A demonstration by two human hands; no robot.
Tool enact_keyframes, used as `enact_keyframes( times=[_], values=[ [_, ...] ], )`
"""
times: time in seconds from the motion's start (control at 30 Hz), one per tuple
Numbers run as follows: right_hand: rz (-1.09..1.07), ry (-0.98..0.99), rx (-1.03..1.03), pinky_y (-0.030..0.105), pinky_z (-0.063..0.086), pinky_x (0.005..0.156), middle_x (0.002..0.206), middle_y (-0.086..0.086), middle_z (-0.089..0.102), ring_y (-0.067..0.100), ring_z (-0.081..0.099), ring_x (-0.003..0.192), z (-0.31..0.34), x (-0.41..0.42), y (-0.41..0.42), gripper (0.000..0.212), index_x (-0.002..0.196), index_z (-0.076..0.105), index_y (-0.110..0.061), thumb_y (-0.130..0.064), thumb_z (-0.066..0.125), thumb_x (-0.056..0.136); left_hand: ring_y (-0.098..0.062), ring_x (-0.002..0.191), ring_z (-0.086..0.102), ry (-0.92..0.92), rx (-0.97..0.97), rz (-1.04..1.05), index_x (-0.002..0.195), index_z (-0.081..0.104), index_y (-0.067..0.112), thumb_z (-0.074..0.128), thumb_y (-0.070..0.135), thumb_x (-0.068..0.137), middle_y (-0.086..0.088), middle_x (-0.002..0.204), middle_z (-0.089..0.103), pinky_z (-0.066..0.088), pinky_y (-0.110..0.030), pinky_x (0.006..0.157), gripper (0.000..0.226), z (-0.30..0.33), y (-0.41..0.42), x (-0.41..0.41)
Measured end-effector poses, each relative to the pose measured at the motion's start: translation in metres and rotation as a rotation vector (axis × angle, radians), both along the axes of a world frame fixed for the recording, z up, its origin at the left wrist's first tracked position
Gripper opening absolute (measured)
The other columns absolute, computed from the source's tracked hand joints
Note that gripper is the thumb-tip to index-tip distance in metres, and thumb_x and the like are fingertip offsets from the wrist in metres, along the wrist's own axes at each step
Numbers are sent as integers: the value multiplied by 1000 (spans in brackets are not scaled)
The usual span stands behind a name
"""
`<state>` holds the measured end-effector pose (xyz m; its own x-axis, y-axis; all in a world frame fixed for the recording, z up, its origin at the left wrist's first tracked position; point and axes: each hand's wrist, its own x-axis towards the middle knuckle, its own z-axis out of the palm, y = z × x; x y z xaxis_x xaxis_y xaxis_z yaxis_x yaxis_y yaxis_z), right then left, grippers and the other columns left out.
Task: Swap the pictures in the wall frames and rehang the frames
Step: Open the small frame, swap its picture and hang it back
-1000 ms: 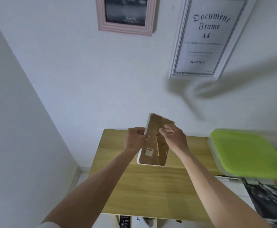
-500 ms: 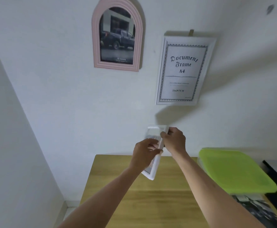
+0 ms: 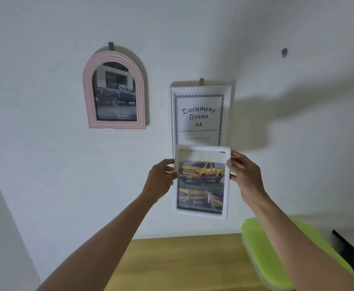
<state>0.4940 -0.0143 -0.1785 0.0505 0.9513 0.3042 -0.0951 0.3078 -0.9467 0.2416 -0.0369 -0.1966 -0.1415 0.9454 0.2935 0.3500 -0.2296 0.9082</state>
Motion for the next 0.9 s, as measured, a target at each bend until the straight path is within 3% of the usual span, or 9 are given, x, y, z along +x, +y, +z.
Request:
enact_keyframes(
  times=[0.07,0.17,0.27,0.43,0.6,0.73,0.9],
  values=[
    [0,-69,70,34,57,82,112,-8,73,15,68,106,11,24,12,30,117,68,-40,-20,65,95,-17,81,69,-70,23,-3,115,67,20,73,9,85,-1,85,72,55,-29,66,33,15,9,21],
    [58,-326,150,25,52,82,109,-12,70,4,67,100,27,66,30,40,127,55,-53,-31,65,95,-18,82,70,-90,61,28,111,68,21,72,8,85,1,81,73,57,-30,67,29,33,29,57],
    [88,-461,164,20,50,77,104,-7,68,7,68,94,40,110,55,57,141,43,-47,-27,68,94,-22,85,71,-104,87,54,112,67,21,72,11,85,-1,83,73,59,-34,68,29,54,52,97],
    [13,-358,206,36,61,75,97,-2,70,16,70,89,62,172,102,53,124,50,-54,-20,73,90,-15,80,71,22,198,93,115,67,22,71,17,87,4,86,74,60,-35,73,29,92,88,166],
    [-52,-316,239,43,60,79,98,-4,70,15,69,94,93,217,141,47,112,55,-59,-22,72,88,-4,83,63,221,298,105,125,58,21,71,15,84,7,96,66,44,-6,60,43,128,113,225],
    [-27,-258,260,34,60,69,101,4,68,17,68,97,120,243,163,46,114,59,-51,-16,73,88,-9,86,62,326,372,124,126,59,19,68,9,84,4,97,65,43,-8,63,44,160,131,251],
    [-37,-238,302,46,61,79,102,5,68,22,68,99,156,257,189,48,121,59,-45,-15,74,87,-12,86,61,422,445,163,125,60,18,65,11,86,1,100,64,43,-11,65,40,196,154,267]
  ],
)
